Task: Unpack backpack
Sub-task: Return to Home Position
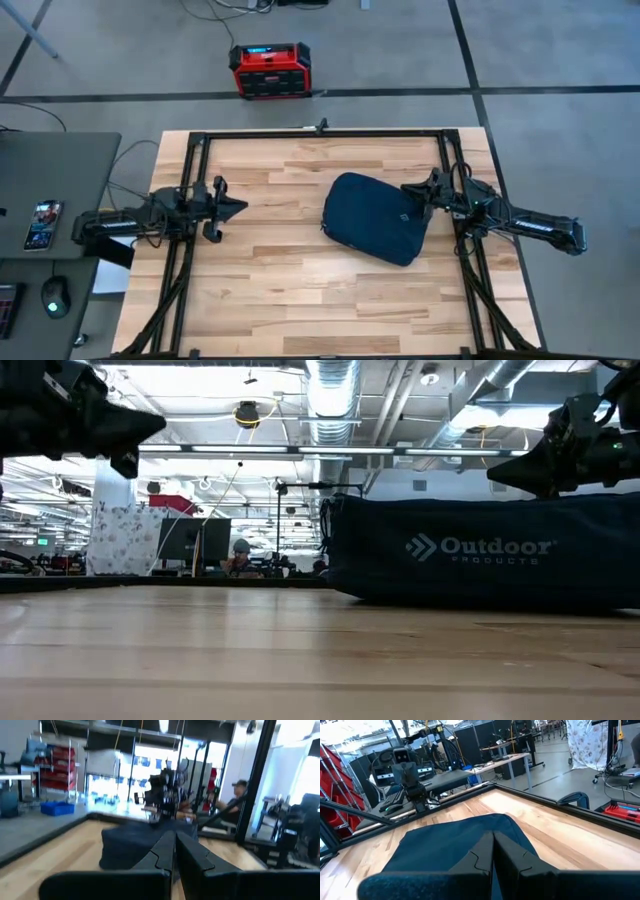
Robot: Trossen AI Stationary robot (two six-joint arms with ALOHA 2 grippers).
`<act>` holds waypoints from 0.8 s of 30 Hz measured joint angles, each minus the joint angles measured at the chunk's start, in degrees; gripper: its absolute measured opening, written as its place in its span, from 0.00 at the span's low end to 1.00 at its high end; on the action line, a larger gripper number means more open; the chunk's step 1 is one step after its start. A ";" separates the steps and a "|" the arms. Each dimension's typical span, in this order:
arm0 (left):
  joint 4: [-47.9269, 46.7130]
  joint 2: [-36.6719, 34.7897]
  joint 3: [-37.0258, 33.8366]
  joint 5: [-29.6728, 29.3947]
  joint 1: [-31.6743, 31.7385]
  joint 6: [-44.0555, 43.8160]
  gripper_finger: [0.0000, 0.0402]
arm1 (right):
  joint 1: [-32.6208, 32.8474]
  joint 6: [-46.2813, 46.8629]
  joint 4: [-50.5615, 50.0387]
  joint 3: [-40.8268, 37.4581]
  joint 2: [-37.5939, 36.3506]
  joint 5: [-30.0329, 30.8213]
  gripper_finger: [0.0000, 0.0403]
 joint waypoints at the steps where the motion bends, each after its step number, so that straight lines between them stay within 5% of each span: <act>1: 0.55 0.00 -0.02 0.02 0.00 0.00 0.00 | 0.00 -0.02 0.00 0.00 0.00 0.01 0.01; 7: -9.77 0.11 0.13 -0.40 0.21 -0.08 0.00 | 0.00 0.00 -0.01 0.00 0.00 -0.04 0.01; 24: -9.28 5.99 -0.05 -1.04 1.03 -0.76 0.00 | 0.00 0.01 -1.12 0.35 0.90 -0.34 0.01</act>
